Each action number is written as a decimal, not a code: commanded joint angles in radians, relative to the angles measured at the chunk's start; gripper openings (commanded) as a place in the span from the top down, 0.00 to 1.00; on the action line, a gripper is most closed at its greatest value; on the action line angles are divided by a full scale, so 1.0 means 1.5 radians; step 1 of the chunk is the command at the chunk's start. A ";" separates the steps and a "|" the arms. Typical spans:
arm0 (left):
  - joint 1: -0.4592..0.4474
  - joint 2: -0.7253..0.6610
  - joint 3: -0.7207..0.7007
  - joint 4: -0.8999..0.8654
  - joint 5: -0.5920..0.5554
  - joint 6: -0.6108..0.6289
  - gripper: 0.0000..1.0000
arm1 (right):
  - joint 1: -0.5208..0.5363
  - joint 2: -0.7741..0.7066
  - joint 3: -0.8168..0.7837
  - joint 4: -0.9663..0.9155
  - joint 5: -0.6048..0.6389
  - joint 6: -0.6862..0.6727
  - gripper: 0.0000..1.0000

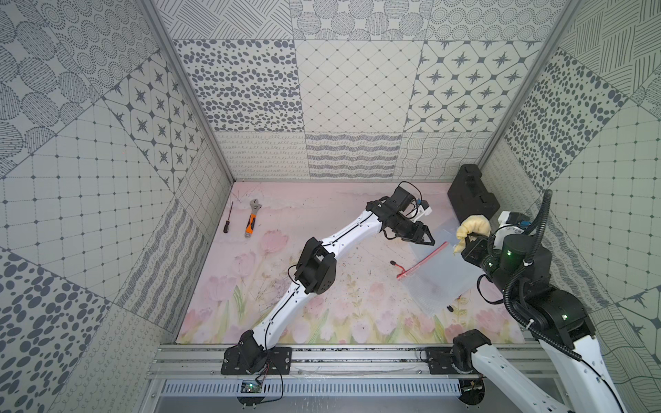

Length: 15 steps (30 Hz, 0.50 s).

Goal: Wipe the document bag
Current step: Place the document bag.

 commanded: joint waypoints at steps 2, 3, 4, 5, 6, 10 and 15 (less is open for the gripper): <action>0.028 -0.043 -0.079 -0.018 -0.165 -0.021 0.34 | -0.001 0.038 -0.033 0.028 -0.046 -0.007 1.00; 0.043 -0.092 -0.142 0.003 -0.214 -0.028 0.34 | -0.001 0.051 -0.044 0.039 -0.070 -0.010 1.00; 0.065 -0.149 -0.223 0.040 -0.255 -0.041 0.33 | -0.001 0.068 -0.055 0.050 -0.096 -0.011 1.00; 0.094 -0.217 -0.314 0.080 -0.294 -0.067 0.33 | -0.001 0.088 -0.063 0.053 -0.120 -0.010 1.00; 0.120 -0.276 -0.391 0.113 -0.328 -0.092 0.32 | 0.000 0.108 -0.069 0.060 -0.147 -0.009 1.00; 0.273 -0.546 -0.717 0.206 -0.427 -0.185 0.31 | 0.038 0.207 -0.118 0.180 -0.266 0.022 1.00; 0.346 -0.863 -0.941 0.167 -0.602 -0.185 0.11 | 0.208 0.483 0.012 0.204 -0.187 -0.027 0.99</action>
